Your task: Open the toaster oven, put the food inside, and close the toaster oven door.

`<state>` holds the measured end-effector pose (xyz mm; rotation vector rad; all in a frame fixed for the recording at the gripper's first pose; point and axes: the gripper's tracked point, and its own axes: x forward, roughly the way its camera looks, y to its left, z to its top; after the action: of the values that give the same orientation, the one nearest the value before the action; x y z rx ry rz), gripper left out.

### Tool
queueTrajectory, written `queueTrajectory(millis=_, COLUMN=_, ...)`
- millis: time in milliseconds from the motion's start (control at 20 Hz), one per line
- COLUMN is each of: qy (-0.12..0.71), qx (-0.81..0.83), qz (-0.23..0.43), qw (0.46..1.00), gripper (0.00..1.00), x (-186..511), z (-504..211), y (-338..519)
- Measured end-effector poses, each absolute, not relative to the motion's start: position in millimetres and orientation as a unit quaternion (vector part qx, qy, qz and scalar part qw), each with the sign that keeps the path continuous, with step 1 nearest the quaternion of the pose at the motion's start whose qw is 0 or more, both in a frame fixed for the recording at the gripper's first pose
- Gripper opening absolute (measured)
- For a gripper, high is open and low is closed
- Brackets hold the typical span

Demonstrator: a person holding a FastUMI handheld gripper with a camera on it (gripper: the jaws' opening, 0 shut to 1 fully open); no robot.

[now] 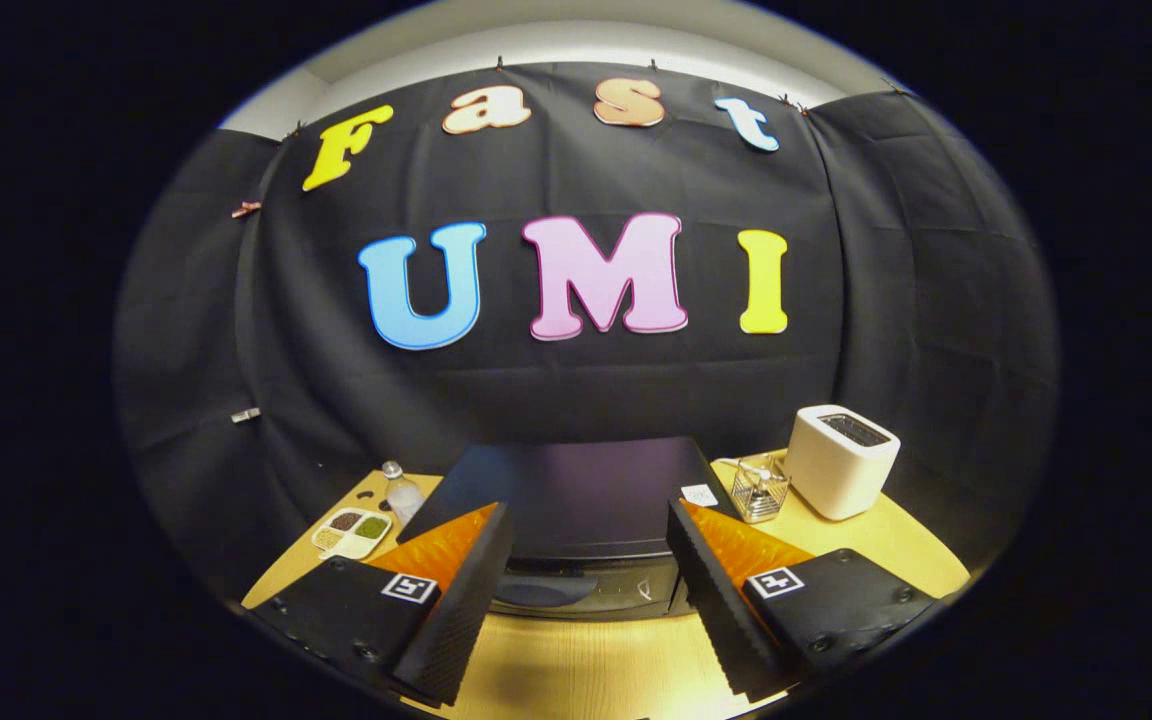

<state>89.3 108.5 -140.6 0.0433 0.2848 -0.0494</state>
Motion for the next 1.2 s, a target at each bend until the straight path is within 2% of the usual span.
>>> queueTrajectory(millis=600, qy=0.243, qx=0.006, qz=-0.029, qw=0.970, gripper=0.98, x=125, z=-228, y=144)
queueTrajectory(millis=1200, qy=0.259, qx=-0.004, qz=-0.043, qw=0.965, gripper=0.99, x=113, z=-235, y=148)
